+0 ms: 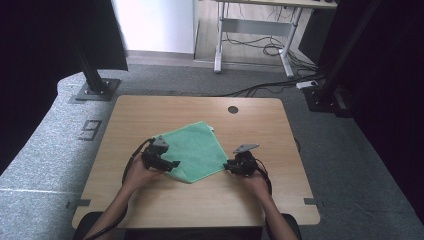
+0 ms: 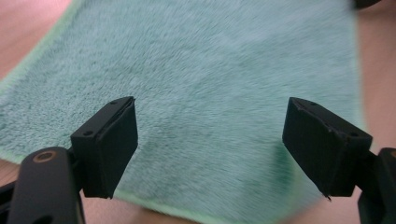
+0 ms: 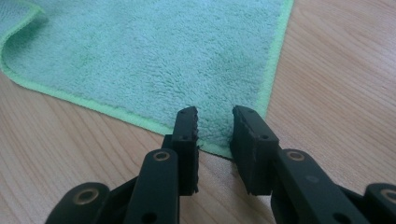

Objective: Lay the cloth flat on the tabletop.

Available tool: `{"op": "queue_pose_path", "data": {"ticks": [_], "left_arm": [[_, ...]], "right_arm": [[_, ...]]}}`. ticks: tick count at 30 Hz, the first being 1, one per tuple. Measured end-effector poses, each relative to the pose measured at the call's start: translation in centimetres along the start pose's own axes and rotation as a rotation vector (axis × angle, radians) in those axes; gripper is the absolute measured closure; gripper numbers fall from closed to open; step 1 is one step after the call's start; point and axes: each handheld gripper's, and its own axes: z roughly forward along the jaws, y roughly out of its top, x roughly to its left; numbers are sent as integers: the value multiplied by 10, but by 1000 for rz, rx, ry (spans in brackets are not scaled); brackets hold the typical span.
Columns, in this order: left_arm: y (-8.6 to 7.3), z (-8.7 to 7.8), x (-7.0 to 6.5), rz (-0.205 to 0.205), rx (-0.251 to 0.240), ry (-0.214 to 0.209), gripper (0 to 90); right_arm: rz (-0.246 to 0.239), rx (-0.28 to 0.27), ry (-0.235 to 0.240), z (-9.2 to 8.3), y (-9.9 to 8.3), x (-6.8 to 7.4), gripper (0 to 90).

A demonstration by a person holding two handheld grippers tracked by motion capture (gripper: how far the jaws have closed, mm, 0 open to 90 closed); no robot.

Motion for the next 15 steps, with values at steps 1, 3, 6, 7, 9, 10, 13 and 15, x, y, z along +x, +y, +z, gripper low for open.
{"op": "queue_pose_path", "data": {"ticks": [1, 3, 6, 7, 9, 10, 13, 15], "left_arm": [[-2, 4, -1, 10, 19, -1, 183], [-5, 5, -3, 10, 25, -7, 182], [-14, -4, -12, 25, 23, -32, 181], [-16, -7, -14, 33, 24, -36, 180], [-25, -16, -22, 44, 22, -56, 180], [-28, -18, -24, 47, 25, -61, 180], [-39, -21, -31, 49, 31, -73, 180], [-44, -20, -34, 49, 36, -71, 180]], "right_arm": [[-1, -1, 0, 0, 0, 0, 692], [2, 0, 1, 0, 0, 0, 692], [5, 0, 4, 0, 0, 0, 693], [4, 0, 4, 0, 0, 0, 693], [-5, -1, 2, 0, 0, 0, 692], [-6, -1, 1, 0, 0, 0, 692], [0, 0, 1, 0, 0, 0, 693], [-4, -1, 1, 0, 0, 0, 693]]}}
